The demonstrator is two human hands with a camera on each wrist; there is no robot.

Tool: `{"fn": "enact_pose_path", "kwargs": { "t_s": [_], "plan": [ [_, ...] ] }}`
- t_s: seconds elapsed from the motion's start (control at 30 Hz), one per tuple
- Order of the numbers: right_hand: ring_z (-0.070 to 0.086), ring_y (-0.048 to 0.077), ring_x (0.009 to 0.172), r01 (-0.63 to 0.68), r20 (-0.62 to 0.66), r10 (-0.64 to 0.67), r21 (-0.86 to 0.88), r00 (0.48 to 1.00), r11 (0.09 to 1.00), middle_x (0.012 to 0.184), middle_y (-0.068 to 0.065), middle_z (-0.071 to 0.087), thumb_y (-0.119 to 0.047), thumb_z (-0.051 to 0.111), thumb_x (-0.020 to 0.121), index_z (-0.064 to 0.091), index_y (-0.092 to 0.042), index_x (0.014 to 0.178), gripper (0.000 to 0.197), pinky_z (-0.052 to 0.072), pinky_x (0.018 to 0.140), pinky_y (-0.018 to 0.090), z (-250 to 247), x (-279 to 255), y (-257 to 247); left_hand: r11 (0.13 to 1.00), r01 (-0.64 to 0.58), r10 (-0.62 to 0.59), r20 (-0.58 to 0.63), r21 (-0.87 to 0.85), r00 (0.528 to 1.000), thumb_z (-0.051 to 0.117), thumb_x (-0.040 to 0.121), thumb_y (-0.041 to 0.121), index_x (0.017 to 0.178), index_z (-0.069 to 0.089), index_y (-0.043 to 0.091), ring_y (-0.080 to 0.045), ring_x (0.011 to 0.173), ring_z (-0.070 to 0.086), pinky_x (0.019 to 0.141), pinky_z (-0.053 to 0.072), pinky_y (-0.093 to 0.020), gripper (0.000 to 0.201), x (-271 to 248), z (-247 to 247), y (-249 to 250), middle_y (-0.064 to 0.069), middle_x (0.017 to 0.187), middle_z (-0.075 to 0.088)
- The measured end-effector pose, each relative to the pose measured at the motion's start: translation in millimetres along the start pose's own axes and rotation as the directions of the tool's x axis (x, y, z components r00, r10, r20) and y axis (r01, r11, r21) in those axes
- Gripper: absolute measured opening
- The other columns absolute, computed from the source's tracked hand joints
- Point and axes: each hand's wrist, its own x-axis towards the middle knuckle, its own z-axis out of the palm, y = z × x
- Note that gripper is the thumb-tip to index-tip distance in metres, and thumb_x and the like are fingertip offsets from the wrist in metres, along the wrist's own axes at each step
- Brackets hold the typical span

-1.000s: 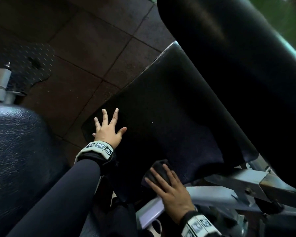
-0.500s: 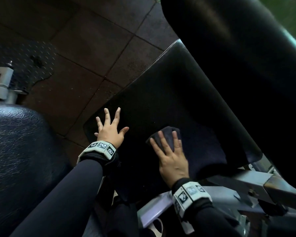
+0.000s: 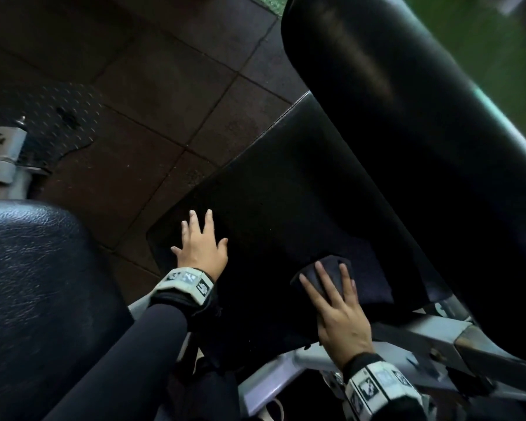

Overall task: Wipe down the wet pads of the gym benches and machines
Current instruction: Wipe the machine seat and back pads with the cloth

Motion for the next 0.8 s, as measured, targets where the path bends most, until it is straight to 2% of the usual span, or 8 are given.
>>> {"fn": "enact_pose_path", "kwargs": {
  "t_s": [0.13, 0.23, 0.33, 0.4, 0.47, 0.5, 0.6, 0.8],
  "plan": [
    [-0.002, 0.022, 0.145, 0.022, -0.014, -0.019, 0.195, 1.000, 0.981, 0.153, -0.004, 0.024, -0.024, 0.040, 0.083, 0.035, -0.033, 0.141, 0.059, 0.000, 0.118, 0.037, -12, 55, -21, 0.984, -0.139, 0.113, -0.213, -0.110, 0.970, 0.042, 0.096, 0.033, 0.146, 0.031, 0.010, -0.030, 0.142, 0.026, 0.109, 0.028, -0.058, 0.056, -36, 32, 28, -0.014, 0.153, 0.029],
    [-0.007, 0.014, 0.144, 0.019, -0.083, 0.006, 0.288, 0.997, 0.957, 0.154, -0.009, 0.015, -0.032, 0.035, 0.086, 0.029, -0.036, 0.142, 0.057, -0.008, 0.115, 0.036, -30, 76, -18, 0.948, -0.255, 0.217, -0.198, -0.190, 0.956, 0.034, 0.091, 0.043, 0.142, 0.039, 0.012, -0.035, 0.131, 0.043, 0.099, 0.042, -0.058, 0.060, -69, 61, 52, -0.017, 0.144, 0.043],
    [0.010, 0.026, 0.142, -0.173, -0.184, 0.210, 0.195, 0.960, 0.965, 0.153, 0.006, 0.025, -0.035, 0.034, 0.087, 0.038, -0.024, 0.141, 0.055, 0.000, 0.112, 0.044, -48, 80, 9, 0.936, -0.332, 0.314, -0.150, -0.116, 0.938, 0.025, 0.095, 0.056, 0.147, 0.027, 0.025, -0.034, 0.139, 0.027, 0.103, 0.032, -0.059, 0.061, -89, 88, 74, -0.013, 0.152, 0.032],
    [0.020, 0.030, 0.138, -0.341, -0.219, 0.363, 0.132, 0.906, 0.931, 0.149, 0.015, 0.032, -0.037, 0.034, 0.090, 0.037, -0.019, 0.142, 0.056, -0.012, 0.111, 0.029, -61, 75, 28, 0.933, -0.356, 0.343, -0.164, -0.054, 0.925, 0.018, 0.094, 0.064, 0.151, 0.014, 0.035, -0.035, 0.143, 0.007, 0.109, 0.018, -0.057, 0.065, -88, 99, 82, -0.010, 0.158, 0.016],
    [0.019, 0.027, 0.140, -0.477, -0.112, 0.492, 0.136, 0.863, 0.868, 0.153, 0.012, 0.025, -0.041, 0.032, 0.097, 0.023, -0.025, 0.147, 0.054, -0.016, 0.104, 0.014, -73, 67, 40, 0.930, -0.368, 0.360, -0.188, -0.010, 0.914, 0.026, 0.089, 0.068, 0.150, 0.002, 0.042, -0.031, 0.145, -0.003, 0.115, 0.006, -0.056, 0.070, -77, 104, 87, -0.010, 0.160, 0.004],
    [0.013, 0.024, 0.142, -0.525, -0.008, 0.532, 0.144, 0.847, 0.839, 0.156, 0.007, 0.016, -0.044, 0.029, 0.099, 0.010, -0.031, 0.148, 0.054, -0.013, 0.103, 0.017, -76, 63, 44, 0.925, -0.380, 0.374, -0.190, 0.005, 0.908, 0.032, 0.086, 0.066, 0.149, -0.003, 0.043, -0.026, 0.146, -0.004, 0.116, 0.003, -0.055, 0.076, -70, 104, 89, -0.009, 0.160, 0.000],
    [-0.006, 0.018, 0.143, -0.566, 0.149, 0.551, 0.096, 0.821, 0.819, 0.158, -0.001, -0.006, -0.050, 0.022, 0.097, -0.017, -0.040, 0.138, 0.058, -0.011, 0.103, 0.024, -76, 59, 47, 0.914, -0.404, 0.405, -0.174, 0.039, 0.898, 0.040, 0.079, 0.053, 0.148, -0.006, 0.041, -0.022, 0.146, -0.007, 0.116, 0.002, -0.054, 0.084, -60, 104, 90, -0.004, 0.160, -0.002],
    [-0.005, 0.017, 0.143, -0.617, 0.261, 0.580, 0.088, 0.772, 0.782, 0.158, -0.002, -0.008, -0.052, 0.015, 0.097, -0.021, -0.041, 0.138, 0.056, -0.005, 0.109, 0.028, -84, 61, 40, 0.917, -0.397, 0.396, -0.157, 0.027, 0.904, 0.033, 0.091, 0.058, 0.152, 0.006, 0.032, -0.030, 0.147, -0.004, 0.112, 0.003, -0.049, 0.072, -98, 131, 57, -0.006, 0.161, 0.000]
  ]
}}
